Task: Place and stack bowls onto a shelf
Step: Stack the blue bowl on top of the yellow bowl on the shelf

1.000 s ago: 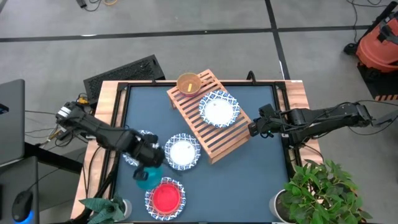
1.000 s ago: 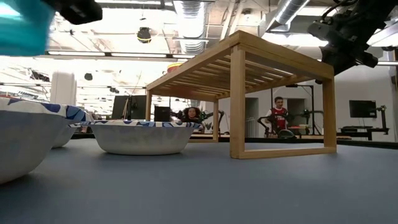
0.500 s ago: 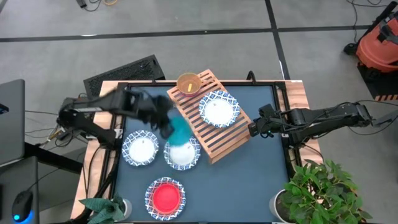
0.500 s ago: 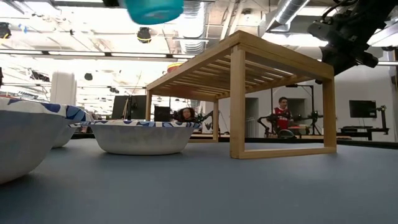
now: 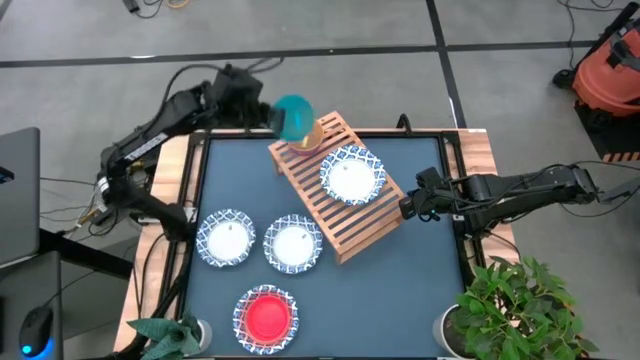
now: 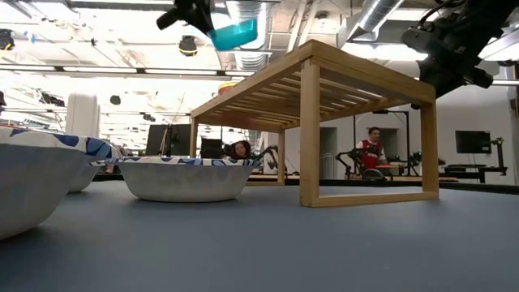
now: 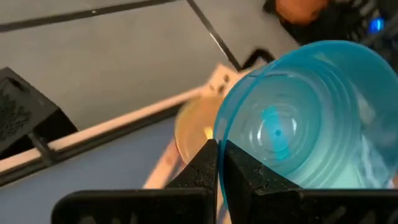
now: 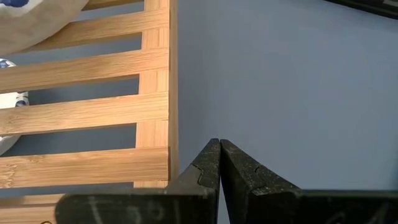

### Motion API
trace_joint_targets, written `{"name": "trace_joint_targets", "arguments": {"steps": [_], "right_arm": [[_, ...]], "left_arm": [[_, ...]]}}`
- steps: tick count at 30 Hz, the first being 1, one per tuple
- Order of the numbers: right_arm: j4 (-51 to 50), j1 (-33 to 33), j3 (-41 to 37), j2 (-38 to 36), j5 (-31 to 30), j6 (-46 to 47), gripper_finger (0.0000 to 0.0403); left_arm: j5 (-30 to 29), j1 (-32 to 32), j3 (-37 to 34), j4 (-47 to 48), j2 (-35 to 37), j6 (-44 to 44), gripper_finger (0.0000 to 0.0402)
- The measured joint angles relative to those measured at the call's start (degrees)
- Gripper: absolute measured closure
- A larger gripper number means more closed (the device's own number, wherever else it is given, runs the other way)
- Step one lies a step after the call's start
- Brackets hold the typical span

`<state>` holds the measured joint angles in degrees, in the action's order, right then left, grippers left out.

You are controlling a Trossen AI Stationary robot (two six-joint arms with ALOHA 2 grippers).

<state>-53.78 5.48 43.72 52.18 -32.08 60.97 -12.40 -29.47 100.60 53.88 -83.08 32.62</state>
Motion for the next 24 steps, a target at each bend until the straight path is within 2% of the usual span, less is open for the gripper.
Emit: {"name": "trace_joint_targets", "arguments": {"steps": [3,11,24], "right_arm": [[0.1,0.0,0.0,0.0,0.0,0.0,0.0367],[0.3,0.0,0.0,0.0,-0.1,0.0,0.0367],[0.3,0.0,0.0,0.0,-0.7,0.0,0.0367]], "left_arm": [[4.3,-3.8,0.0,-3.9,-2.3,1.2,0.0401],[11.5,-7.6,-0.1,-2.7,-8.7,1.5,0.0401],[11.1,-8.6,-0.4,2.0,-9.8,-0.1,0.0401]]}}
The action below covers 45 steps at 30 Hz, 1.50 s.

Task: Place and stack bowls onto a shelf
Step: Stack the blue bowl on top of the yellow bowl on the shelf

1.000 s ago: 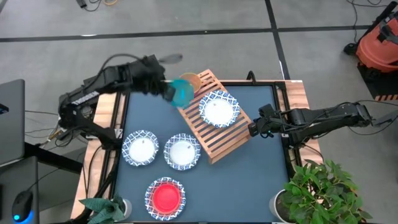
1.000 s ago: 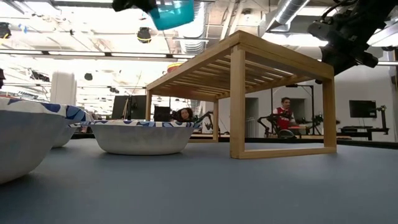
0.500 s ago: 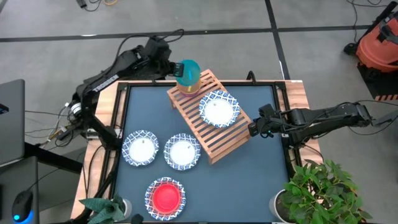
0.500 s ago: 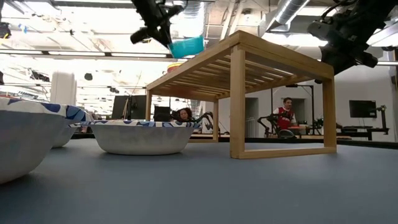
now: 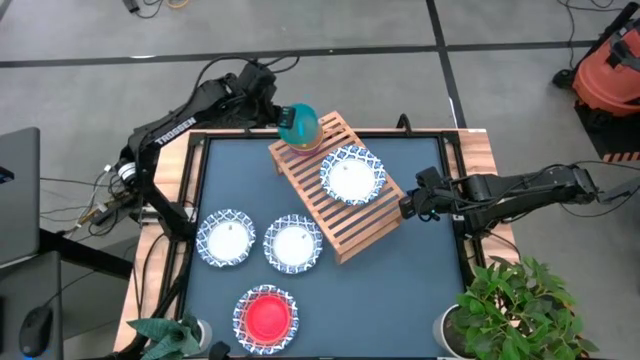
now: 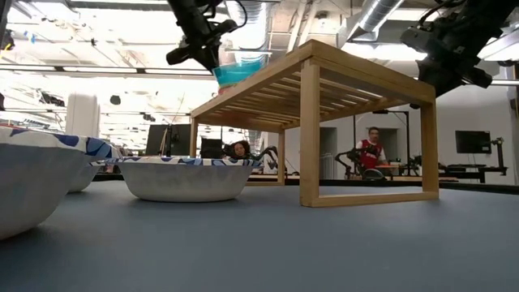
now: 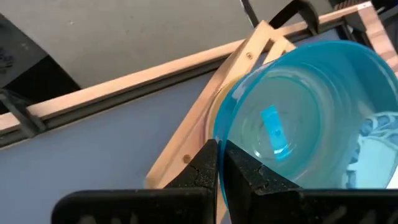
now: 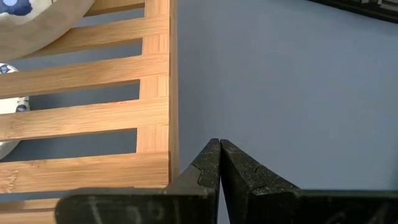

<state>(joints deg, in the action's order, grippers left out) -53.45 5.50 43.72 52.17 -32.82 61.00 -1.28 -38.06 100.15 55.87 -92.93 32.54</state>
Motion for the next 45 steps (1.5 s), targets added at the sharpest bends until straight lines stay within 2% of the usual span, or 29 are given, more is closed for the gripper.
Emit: {"name": "trace_joint_targets", "arguments": {"steps": [19,28,36,41,45], "right_arm": [[0.0,0.0,0.0,0.0,-0.1,0.0,0.0367],[0.0,0.0,0.0,0.0,-0.1,0.0,0.0367],[0.0,0.0,0.0,0.0,-0.1,0.0,0.0367],[0.0,0.0,0.0,0.0,-0.1,0.0,0.0367],[0.0,0.0,0.0,0.0,0.0,0.0,0.0367]], "left_arm": [[2.0,0.0,-0.8,-1.7,0.0,-1.3,0.0394],[2.2,0.0,-0.8,-4.5,0.0,-5.0,0.0324],[5.2,-0.2,-0.4,-8.0,0.1,-6.2,0.0271],[5.1,-0.7,2.1,-10.2,1.4,-9.1,0.0277],[5.9,-0.7,3.0,-10.4,1.2,-12.1,0.0322]]}}
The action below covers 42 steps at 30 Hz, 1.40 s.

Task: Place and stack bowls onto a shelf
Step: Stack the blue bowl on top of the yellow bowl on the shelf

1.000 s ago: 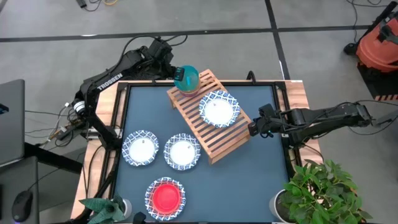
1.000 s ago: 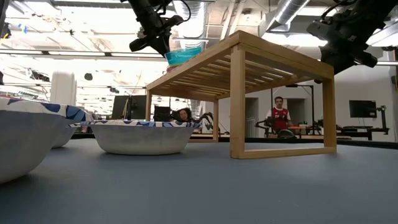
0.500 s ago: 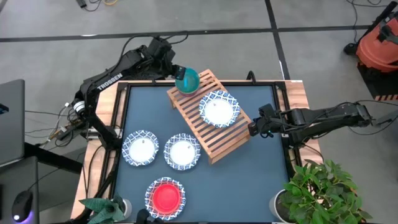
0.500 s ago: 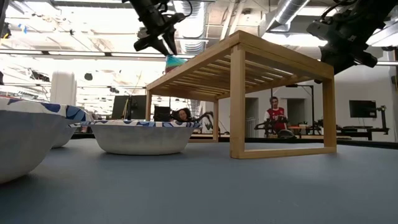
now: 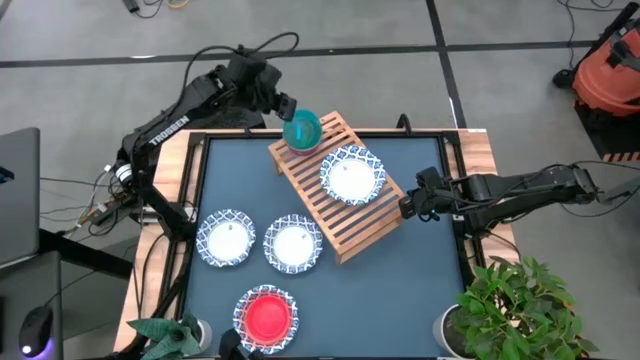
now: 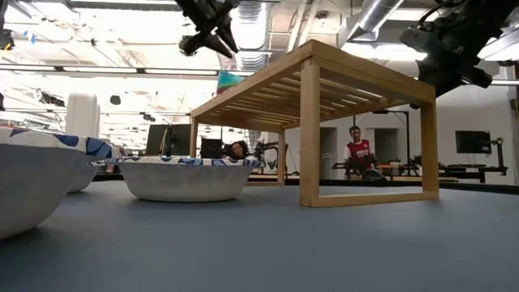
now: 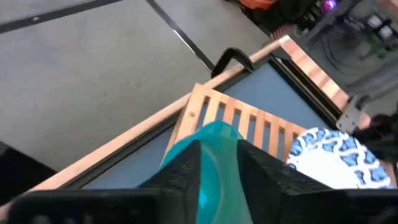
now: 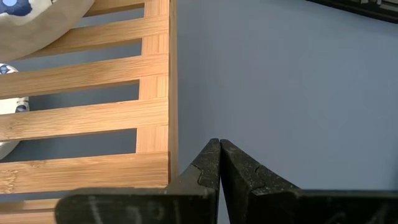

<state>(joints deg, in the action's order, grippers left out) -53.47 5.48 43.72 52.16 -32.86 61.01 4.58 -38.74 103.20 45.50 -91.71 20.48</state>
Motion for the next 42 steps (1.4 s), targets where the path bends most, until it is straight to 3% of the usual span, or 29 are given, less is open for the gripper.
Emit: {"name": "trace_joint_targets", "arguments": {"steps": [3,5,15,25,31,42], "right_arm": [[0.0,0.0,0.0,0.0,0.0,0.0,0.0367],[0.0,0.0,0.0,0.0,0.0,0.0,0.0367],[0.0,0.0,0.0,0.0,0.0,0.0,0.0367],[-0.1,0.0,0.0,0.0,0.0,0.0,0.0367],[0.0,0.0,0.0,0.0,0.0,0.0,0.0367],[0.0,0.1,0.0,0.0,0.0,0.4,0.0367]], "left_arm": [[1.7,0.1,-0.7,-0.2,0.0,-2.0,0.0377],[2.4,0.0,-1.7,0.1,-0.2,-2.3,0.0393],[2.5,-0.2,-9.4,-1.8,-0.3,-0.5,0.0401],[8.7,-1.2,-8.4,-3.1,-0.3,1.4,0.0401],[7.6,-2.3,-6.5,-9.4,-0.1,1.2,0.0401],[5.3,-2.3,-14.2,-10.2,-0.3,2.3,0.0401]]}}
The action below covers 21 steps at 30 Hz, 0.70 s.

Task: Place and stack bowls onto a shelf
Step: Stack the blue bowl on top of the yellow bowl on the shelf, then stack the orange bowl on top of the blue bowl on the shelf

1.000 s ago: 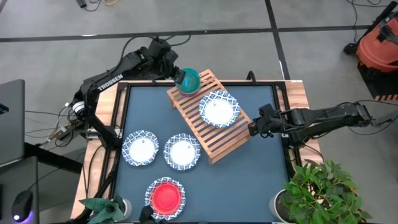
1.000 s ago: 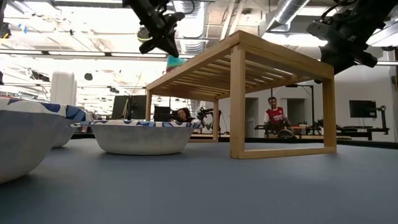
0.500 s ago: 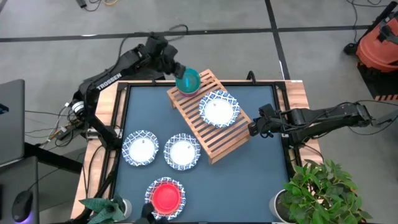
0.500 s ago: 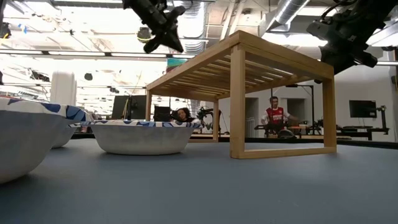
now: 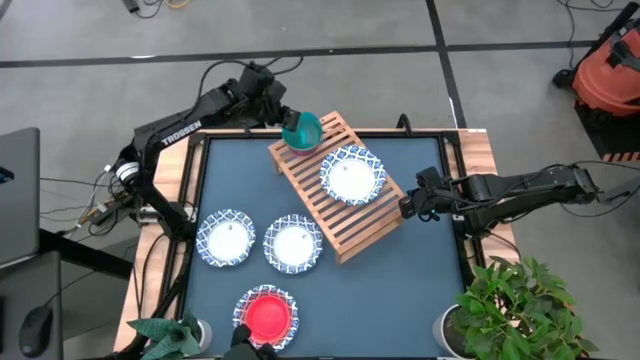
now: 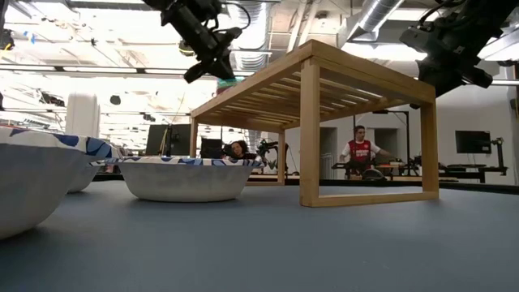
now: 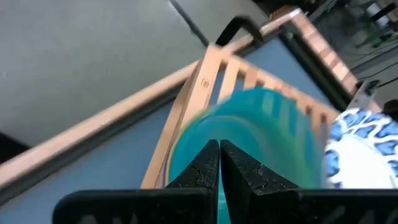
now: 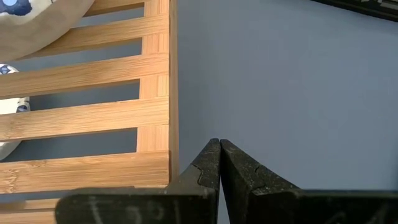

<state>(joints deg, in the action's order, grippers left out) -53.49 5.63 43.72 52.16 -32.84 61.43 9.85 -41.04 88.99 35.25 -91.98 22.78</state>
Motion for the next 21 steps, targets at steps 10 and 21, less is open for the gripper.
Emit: {"name": "trace_joint_targets", "arguments": {"steps": [10,21], "right_arm": [[0.0,0.0,0.0,0.0,0.0,0.0,0.0367],[0.0,-0.1,0.0,0.0,-0.1,-0.3,0.0367]], "left_arm": [[3.8,0.0,-1.0,-6.0,0.8,3.8,0.0401],[31.2,6.6,-1.0,-3.9,7.6,1.6,0.0401]]}}
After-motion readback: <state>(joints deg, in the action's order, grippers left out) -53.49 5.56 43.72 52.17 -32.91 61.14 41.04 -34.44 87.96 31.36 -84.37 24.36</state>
